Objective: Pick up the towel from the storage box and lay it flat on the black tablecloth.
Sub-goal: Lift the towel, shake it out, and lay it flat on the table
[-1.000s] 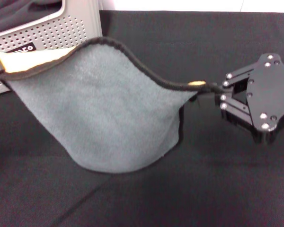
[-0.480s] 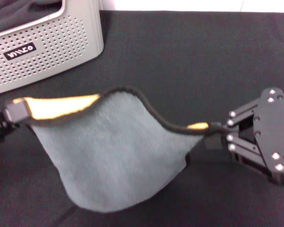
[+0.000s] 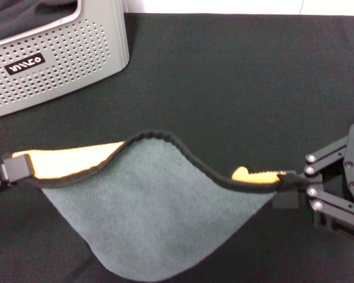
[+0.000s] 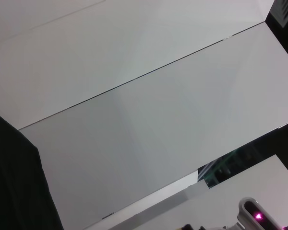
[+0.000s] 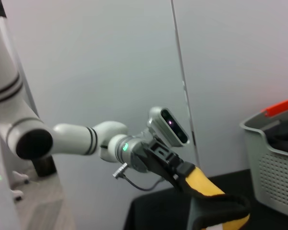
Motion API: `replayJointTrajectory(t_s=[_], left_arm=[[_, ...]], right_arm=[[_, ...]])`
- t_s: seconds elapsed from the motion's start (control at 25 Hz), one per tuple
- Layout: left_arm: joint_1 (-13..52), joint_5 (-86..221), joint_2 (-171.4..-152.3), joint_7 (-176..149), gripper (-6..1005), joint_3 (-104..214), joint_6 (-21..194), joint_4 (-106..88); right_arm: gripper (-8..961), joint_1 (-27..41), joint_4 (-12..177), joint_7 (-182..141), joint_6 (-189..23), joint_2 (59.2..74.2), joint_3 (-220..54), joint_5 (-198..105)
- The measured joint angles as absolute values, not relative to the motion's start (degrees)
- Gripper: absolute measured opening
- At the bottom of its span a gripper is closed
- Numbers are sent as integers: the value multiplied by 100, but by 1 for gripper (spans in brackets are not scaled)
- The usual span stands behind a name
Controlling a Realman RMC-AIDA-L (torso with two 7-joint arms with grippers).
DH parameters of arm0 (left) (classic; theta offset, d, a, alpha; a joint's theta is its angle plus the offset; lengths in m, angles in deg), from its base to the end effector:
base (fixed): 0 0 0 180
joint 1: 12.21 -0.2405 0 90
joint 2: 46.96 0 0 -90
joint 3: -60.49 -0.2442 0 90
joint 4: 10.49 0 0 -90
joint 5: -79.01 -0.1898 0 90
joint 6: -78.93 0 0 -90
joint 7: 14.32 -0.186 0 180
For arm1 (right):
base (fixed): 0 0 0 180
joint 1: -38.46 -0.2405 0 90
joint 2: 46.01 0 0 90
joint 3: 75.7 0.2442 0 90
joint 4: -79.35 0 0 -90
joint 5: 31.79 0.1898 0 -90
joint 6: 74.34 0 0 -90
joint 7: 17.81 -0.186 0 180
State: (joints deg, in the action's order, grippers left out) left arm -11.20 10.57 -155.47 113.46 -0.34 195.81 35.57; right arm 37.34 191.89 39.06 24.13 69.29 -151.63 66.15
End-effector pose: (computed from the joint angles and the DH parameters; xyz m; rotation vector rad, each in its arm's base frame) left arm -0.2319 0.1827 0.0806 2.1217 1.4916 1.3436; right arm 0.0788 0.1819 0.0438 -3.0220 0.2407 0.7970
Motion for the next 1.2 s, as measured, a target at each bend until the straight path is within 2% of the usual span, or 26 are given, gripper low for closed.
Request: replayJointTrajectory(t_s=[0.48,0.76,0.92,1.08,1.2], left_arm=[[-1433,1077,-15550,11330,20,-318,19590,3599],[-1690,1492,-15478,11351,20,-476,19612,4039],[-1750,1796,-15348,11356,20,-881,19611,4163],[-1756,1789,-15338,11356,19,-909,19608,4144],[-1857,1914,-15320,11357,19,-911,19609,4294]], right_arm=[[12,4326,19046,3762,2602,6878,-15214,7045],[13,4326,18769,3848,2649,6821,-15491,7262],[13,4290,18718,3879,2669,6744,-15667,7364],[13,4293,18567,3948,2686,6674,-15760,7535],[13,4282,18541,4064,2704,6548,-15967,7680]])
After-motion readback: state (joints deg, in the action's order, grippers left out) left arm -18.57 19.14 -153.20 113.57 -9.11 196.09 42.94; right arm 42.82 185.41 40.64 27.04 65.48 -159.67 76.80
